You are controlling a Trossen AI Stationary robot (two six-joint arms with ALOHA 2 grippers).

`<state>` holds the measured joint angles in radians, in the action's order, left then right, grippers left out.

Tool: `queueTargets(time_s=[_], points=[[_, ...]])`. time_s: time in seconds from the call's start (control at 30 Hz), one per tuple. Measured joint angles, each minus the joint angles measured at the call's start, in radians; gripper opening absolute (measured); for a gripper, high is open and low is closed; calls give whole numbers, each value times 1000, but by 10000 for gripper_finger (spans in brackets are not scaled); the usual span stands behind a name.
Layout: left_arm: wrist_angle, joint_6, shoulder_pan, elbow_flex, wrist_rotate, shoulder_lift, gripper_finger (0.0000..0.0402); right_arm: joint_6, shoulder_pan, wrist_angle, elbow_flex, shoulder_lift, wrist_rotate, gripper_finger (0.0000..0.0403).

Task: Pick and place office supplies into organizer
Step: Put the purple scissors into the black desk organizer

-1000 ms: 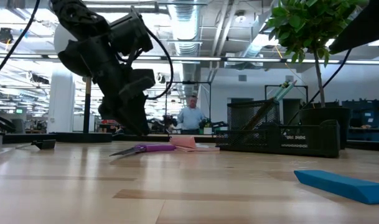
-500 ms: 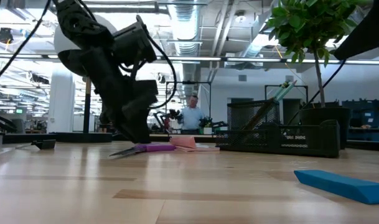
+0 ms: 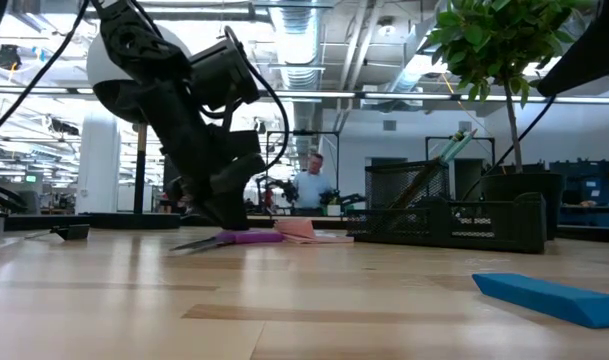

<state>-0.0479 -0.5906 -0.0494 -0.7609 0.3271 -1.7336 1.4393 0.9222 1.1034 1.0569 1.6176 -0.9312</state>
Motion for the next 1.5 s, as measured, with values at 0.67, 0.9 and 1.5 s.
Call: queueTargets(time_s=[0.67, 0.9, 1.5], points=[[-32, 216, -3, -191, 152, 149, 2, 0, 20, -1, 0, 0, 18, 40], [285, 559, 12, -324, 265, 166, 1, 1, 41, -1, 0, 0, 15, 40], [1615, 1338, -1, -380, 154, -344, 0, -8, 66, -3, 0, 0, 14, 40]])
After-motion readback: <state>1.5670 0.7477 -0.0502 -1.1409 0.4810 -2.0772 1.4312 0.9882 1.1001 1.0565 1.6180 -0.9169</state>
